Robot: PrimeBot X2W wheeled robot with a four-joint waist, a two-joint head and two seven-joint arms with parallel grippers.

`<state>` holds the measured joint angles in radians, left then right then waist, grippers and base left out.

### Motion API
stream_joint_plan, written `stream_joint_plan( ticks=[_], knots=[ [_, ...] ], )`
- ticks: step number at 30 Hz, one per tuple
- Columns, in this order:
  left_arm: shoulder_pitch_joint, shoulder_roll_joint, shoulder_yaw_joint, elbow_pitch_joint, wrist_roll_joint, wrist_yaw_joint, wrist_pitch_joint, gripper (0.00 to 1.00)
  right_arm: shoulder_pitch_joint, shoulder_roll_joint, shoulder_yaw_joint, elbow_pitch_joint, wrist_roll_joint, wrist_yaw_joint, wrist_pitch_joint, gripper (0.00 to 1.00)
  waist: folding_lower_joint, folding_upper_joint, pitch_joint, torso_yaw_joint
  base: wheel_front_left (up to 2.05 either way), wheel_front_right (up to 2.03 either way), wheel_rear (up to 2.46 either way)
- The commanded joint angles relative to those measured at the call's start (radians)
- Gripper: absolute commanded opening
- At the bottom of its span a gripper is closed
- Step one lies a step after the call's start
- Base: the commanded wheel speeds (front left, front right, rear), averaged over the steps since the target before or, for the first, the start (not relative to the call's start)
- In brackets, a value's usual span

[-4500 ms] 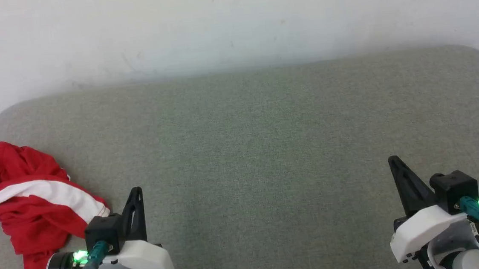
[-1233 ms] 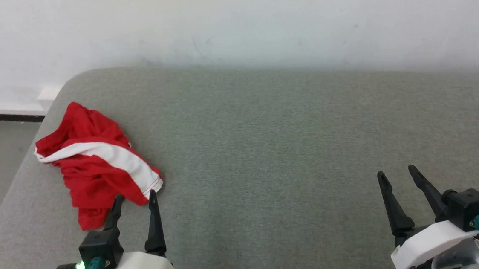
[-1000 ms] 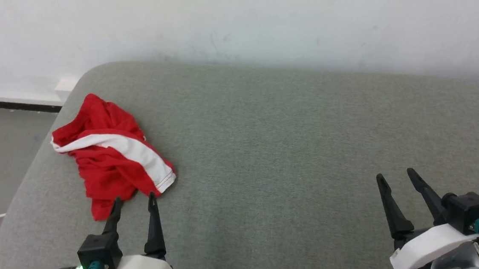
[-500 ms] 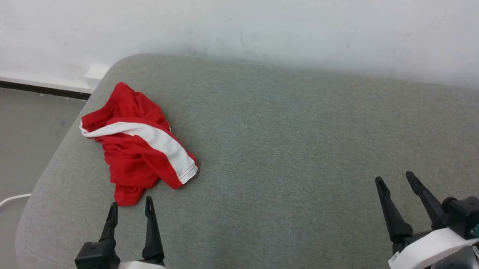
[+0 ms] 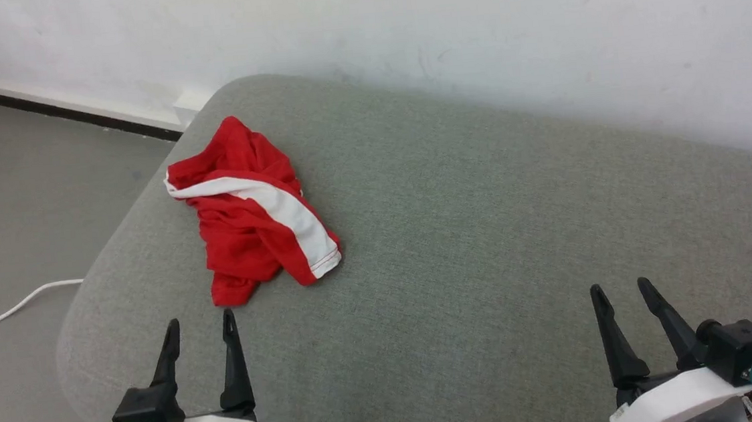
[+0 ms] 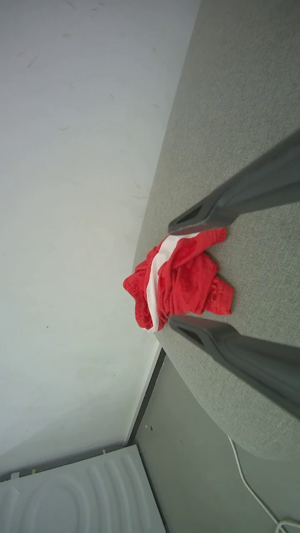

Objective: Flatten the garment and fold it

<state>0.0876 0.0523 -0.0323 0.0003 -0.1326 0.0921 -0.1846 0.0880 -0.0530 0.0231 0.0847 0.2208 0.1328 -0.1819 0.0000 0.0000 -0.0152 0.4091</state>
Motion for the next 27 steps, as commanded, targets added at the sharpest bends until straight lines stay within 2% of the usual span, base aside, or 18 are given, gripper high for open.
stream_joint_plan(
  ticks=[1, 27],
  knots=[
    [0.017, -0.001, -0.002, -0.004, -0.011, 0.008, -0.007, 1.0, 0.013, 0.002, -0.001, 0.004, 0.008, -0.002, -0.01, 1.0, 0.0, 0.0, -0.001, 0.009, 0.0, 0.0, 0.0],
    [0.041, -0.002, -0.003, -0.008, -0.048, 0.037, -0.062, 1.0, 0.027, 0.003, 0.008, 0.041, 0.063, -0.002, -0.064, 1.0, 0.0, 0.0, -0.005, 0.113, 0.0, 0.0, 0.0]
  ],
)
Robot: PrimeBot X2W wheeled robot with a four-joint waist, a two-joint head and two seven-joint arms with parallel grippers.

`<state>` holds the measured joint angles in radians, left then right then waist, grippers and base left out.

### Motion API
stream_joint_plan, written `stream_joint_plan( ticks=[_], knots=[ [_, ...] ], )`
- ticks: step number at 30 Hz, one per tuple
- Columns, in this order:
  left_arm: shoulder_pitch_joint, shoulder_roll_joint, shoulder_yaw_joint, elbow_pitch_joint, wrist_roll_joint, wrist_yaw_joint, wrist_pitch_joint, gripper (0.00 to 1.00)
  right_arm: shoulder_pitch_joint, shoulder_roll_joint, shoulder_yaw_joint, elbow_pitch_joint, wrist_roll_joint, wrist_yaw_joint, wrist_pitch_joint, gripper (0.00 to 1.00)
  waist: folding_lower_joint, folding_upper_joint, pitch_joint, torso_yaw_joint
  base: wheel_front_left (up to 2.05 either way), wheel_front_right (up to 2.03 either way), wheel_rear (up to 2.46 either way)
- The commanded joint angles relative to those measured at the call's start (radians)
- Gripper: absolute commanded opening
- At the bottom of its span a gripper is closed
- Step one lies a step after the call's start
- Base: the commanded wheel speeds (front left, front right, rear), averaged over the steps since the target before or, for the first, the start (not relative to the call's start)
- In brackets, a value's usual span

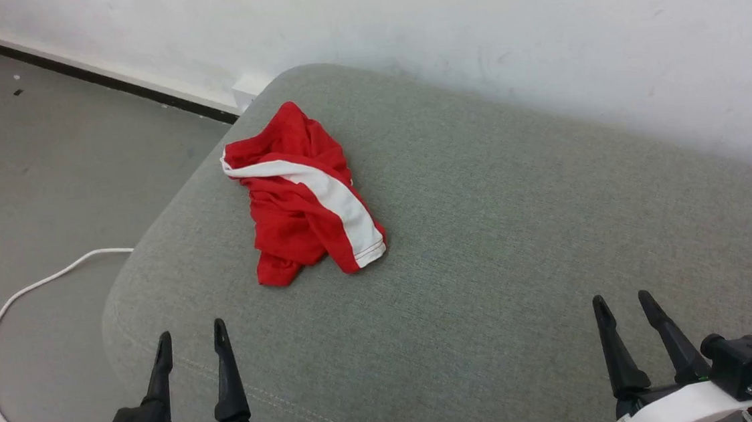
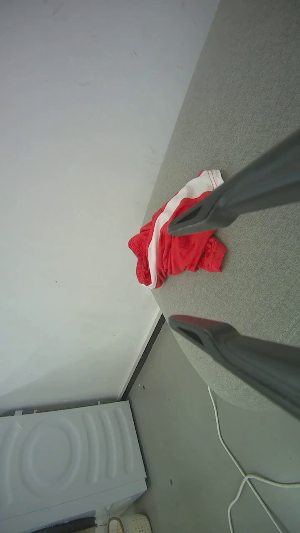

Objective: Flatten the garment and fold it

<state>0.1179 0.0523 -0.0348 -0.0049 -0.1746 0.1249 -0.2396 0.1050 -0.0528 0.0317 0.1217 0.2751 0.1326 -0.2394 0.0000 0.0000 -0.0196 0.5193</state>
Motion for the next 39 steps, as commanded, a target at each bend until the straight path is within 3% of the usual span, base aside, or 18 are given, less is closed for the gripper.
stream_joint_plan(
  ticks=[1, 17, 21, 26, 29, 33, 39],
  knots=[
    [0.012, -0.002, 0.0, -0.003, -0.008, 0.005, -0.009, 1.0, 0.011, 0.002, 0.0, 0.005, 0.011, -0.002, -0.009, 1.0, 0.0, 0.0, 0.0, 0.007, 0.0, 0.0, 0.0],
    [0.015, -0.002, -0.009, 0.001, -0.026, 0.012, -0.022, 1.0, 0.014, 0.003, -0.005, 0.007, 0.015, -0.002, -0.022, 1.0, 0.0, 0.0, 0.011, 0.019, 0.0, 0.0, 0.0],
    [-0.033, -0.002, -0.017, 0.032, -0.044, -0.023, -0.022, 1.0, 0.006, 0.003, -0.006, 0.004, 0.005, -0.002, -0.022, 1.0, 0.0, 0.0, 0.029, 0.005, 0.0, 0.0, 0.0],
    [-0.211, 0.004, 0.018, 0.117, -0.128, -0.083, -0.014, 1.0, -0.017, 0.003, -0.012, -0.001, -0.034, -0.002, -0.022, 1.0, 0.0, 0.0, 0.092, -0.046, 0.0, 0.0, 0.0],
    [-0.353, 0.014, 0.048, 0.202, -0.223, -0.121, 0.074, 1.0, -0.037, 0.003, -0.024, -0.011, -0.067, -0.002, -0.022, 1.0, 0.0, 0.0, 0.146, -0.088, 0.0, 0.0, 0.0],
    [-0.539, 0.038, 0.075, 0.327, -0.33, -0.138, 0.28, 1.0, -0.071, 0.003, -0.047, -0.034, -0.114, -0.002, -0.016, 1.0, 0.0, 0.0, 0.239, -0.151, 0.0, 0.0, 0.0],
    [-0.745, 0.102, 0.132, 0.503, -0.423, -0.054, 0.571, 1.0, -0.106, 0.003, -0.078, -0.079, -0.153, -0.002, 0.005, 1.0, 0.0, 0.0, 0.36, -0.241, 0.0, 0.0, 0.0]
  ],
)
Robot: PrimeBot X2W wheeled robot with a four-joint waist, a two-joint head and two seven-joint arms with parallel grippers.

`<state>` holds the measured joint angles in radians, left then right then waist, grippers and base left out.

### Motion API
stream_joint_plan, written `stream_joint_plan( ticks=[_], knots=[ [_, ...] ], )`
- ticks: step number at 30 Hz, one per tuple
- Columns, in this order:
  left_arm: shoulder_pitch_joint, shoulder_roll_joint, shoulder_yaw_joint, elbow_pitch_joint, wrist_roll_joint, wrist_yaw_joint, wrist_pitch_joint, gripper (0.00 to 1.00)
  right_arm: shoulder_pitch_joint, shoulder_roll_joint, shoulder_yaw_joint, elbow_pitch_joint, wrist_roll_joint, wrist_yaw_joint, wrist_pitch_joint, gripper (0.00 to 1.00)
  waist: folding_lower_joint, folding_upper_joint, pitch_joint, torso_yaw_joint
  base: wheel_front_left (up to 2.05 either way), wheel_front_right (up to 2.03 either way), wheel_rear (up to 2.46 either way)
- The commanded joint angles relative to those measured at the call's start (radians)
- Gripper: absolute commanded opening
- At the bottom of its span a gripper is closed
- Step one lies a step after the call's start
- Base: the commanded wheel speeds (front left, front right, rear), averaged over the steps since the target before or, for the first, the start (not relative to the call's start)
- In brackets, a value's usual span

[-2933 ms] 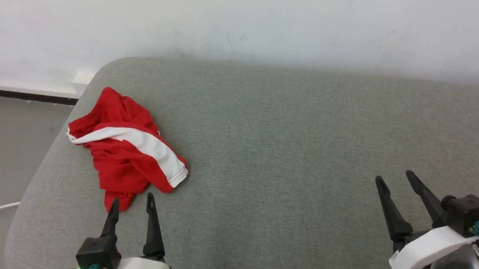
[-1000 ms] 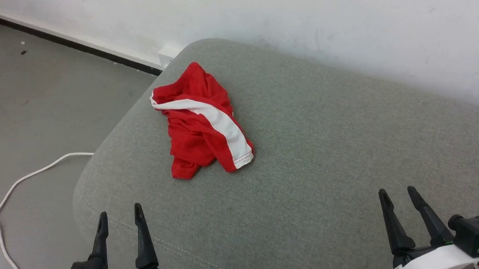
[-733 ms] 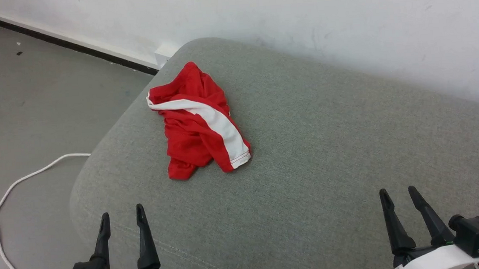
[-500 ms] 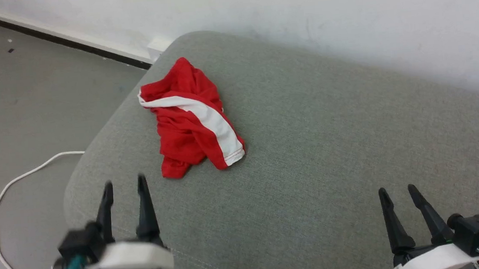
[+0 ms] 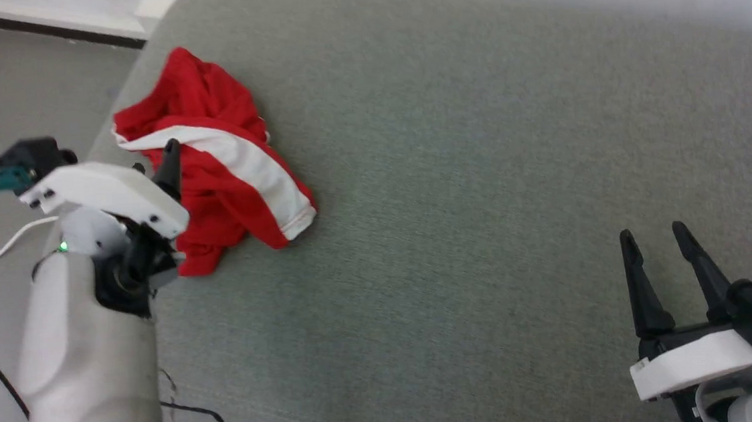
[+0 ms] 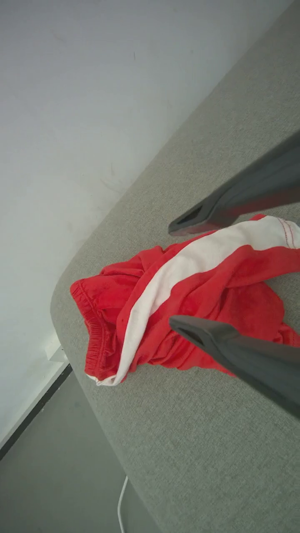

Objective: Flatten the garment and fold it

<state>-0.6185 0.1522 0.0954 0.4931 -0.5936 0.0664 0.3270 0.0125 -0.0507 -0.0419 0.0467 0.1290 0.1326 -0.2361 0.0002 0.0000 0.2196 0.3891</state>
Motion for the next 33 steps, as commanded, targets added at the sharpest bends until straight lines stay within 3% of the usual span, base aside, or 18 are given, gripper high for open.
stream_joint_plan(
  ticks=[1, 8, 14, 15, 16, 20, 25, 29, 33],
  knots=[
    [-0.03, 0.009, 0.008, 0.028, -0.013, 0.023, 0.044, 1.0, -0.016, 0.001, -0.007, -0.011, -0.01, -0.002, 0.005, 1.0, -0.0002, 0.0, 0.137, -0.123, 0.0, 0.0, 0.0],
    [-0.08, 0.044, -0.007, 0.113, -0.019, 0.11, 0.248, 1.0, -0.031, 0.001, -0.023, -0.047, -0.021, -0.002, 0.011, 1.0, -0.0002, 0.0, 0.218, -0.165, 0.0, 0.0, 0.0],
    [-0.047, 0.049, -0.038, 0.119, 0.004, 0.161, 0.326, 1.0, -0.036, 0.001, -0.029, -0.058, -0.024, -0.002, 0.013, 1.0, -0.0002, 0.0, 0.241, -0.162, 0.0, 0.0, 0.0],
    [-0.042, 0.05, -0.037, 0.112, 0.006, 0.165, 0.319, 0.73, -0.038, 0.001, -0.028, -0.057, -0.024, -0.002, 0.013, 1.0, -0.0002, 0.0, 0.242, -0.16, 0.0, 0.0, 0.0],
    [-0.039, 0.049, -0.03, 0.102, 0.008, 0.17, 0.294, 0.0, -0.041, 0.001, -0.026, -0.057, -0.024, -0.002, 0.013, 1.0, -0.0002, 0.0, 0.242, -0.158, 0.0, 0.0, 0.0],
    [-0.034, 0.056, -0.003, 0.055, 0.022, 0.165, 0.146, 0.0, -0.048, 0.001, -0.011, -0.045, -0.02, -0.002, 0.011, 1.0, -0.0002, 0.0, 0.222, -0.147, 0.0, 0.0, 0.0],
    [-0.072, 0.083, 0.011, 0.008, 0.046, 0.101, -0.061, 0.0, -0.047, 0.001, 0.012, -0.009, -0.002, -0.002, 0.004, 1.0, -0.0002, 0.0, 0.16, -0.132, 0.0, 0.0, 0.0],
    [-0.119, 0.109, 0.002, -0.008, 0.062, 0.06, -0.127, 0.0, -0.047, 0.001, 0.029, 0.02, 0.015, -0.002, -0.004, 1.0, -0.0002, 0.0, 0.107, -0.136, 0.0, 0.0, 0.0],
    [-0.199, 0.142, -0.045, -0.061, 0.094, -0.017, -0.187, 0.0, -0.039, 0.001, 0.048, 0.068, 0.046, -0.002, -0.014, 1.0, -0.0002, 0.0, 0.026, -0.156, 0.0, 0.0, 0.0]
  ],
)
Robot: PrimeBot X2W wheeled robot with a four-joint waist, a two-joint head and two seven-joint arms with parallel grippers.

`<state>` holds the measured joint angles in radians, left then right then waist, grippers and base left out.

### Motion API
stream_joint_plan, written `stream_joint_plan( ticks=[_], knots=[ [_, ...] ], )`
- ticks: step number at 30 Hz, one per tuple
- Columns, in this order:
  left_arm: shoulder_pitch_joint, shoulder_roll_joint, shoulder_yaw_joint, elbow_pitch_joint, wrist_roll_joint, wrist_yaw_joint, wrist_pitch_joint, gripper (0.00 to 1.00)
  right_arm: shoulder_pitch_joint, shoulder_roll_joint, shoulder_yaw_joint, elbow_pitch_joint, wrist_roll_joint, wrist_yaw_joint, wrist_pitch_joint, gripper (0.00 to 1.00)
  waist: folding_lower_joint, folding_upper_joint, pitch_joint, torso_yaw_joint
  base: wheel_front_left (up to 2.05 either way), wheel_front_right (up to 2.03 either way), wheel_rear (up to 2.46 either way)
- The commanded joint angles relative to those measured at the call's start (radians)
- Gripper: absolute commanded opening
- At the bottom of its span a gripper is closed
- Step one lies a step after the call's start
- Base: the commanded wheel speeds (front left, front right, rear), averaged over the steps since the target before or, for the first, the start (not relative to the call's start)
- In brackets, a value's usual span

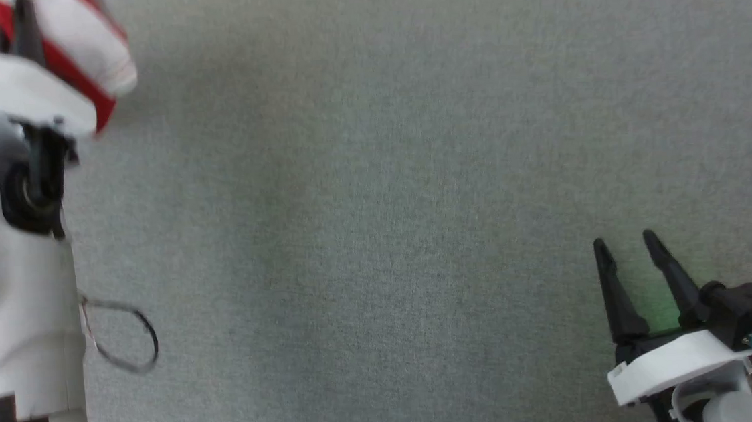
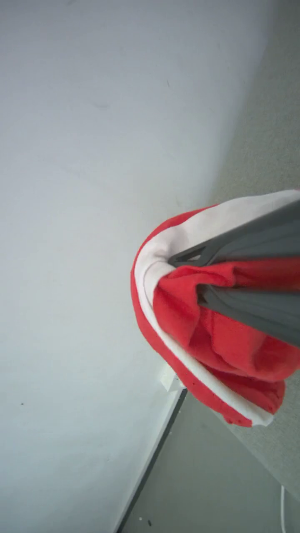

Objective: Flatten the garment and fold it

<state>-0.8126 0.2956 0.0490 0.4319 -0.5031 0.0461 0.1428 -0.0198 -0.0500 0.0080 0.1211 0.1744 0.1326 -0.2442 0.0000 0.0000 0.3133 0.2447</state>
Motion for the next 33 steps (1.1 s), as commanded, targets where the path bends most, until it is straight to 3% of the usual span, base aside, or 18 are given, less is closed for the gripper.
stream_joint_plan(
  ticks=[1, 6, 12, 18, 27, 28, 29, 33],
  knots=[
    [-0.026, 0.001, -0.01, -0.011, 0.006, -0.012, -0.006, 0.0, -0.003, 0.0, 0.003, 0.007, 0.008, -0.002, -0.008, 1.0, 0.0, 0.0, -0.087, -0.019, 0.0, 0.0, 0.0],
    [-0.102, -0.03, -0.091, -0.065, 0.01, -0.076, 0.024, 0.0, 0.009, 0.0, 0.011, 0.061, 0.042, -0.002, -0.015, 1.0, 0.0, 0.0, -0.172, -0.07, 0.0, 0.0, 0.0],
    [-0.069, -0.157, -0.202, -0.051, -0.037, -0.122, 0.092, 0.0, 0.032, 0.0, 0.0, 0.075, 0.066, -0.002, -0.017, 1.0, 0.0, 0.0, -0.219, -0.133, 0.0, 0.0, 0.0],
    [0.098, -0.211, -0.32, 0.052, -0.02, -0.11, 0.145, 0.0, 0.057, 0.0, -0.011, 0.081, 0.078, -0.002, -0.017, 1.0, 0.0, 0.0, -0.232, -0.207, 0.0, 0.0, 0.0],
    [0.319, -0.243, -0.441, 0.207, -0.116, -0.077, 0.274, 0.0, 0.078, 0.0, -0.023, 0.088, 0.086, -0.002, -0.017, 1.0, 0.0, 0.0, -0.24, -0.255, 0.0, 0.0, 0.0],
    [0.326, -0.244, -0.445, 0.208, -0.13, -0.071, 0.285, 0.15, 0.079, 0.0, -0.023, 0.089, 0.087, -0.002, -0.017, 1.0, 0.0, 0.0, -0.243, -0.255, 0.0, 0.0, 0.0],
    [0.329, -0.244, -0.443, 0.201, -0.146, -0.066, 0.287, 0.99, 0.081, 0.0, -0.025, 0.09, 0.088, -0.002, -0.017, 1.0, 0.0, 0.0, -0.247, -0.253, 0.0, 0.0, 0.0],
    [0.326, -0.245, -0.397, 0.126, -0.21, -0.042, 0.247, 1.0, 0.093, 0.0, -0.029, 0.091, 0.094, -0.002, -0.017, 1.0, 0.0, 0.0, -0.27, -0.236, 0.0, 0.0, 0.0]
  ],
)
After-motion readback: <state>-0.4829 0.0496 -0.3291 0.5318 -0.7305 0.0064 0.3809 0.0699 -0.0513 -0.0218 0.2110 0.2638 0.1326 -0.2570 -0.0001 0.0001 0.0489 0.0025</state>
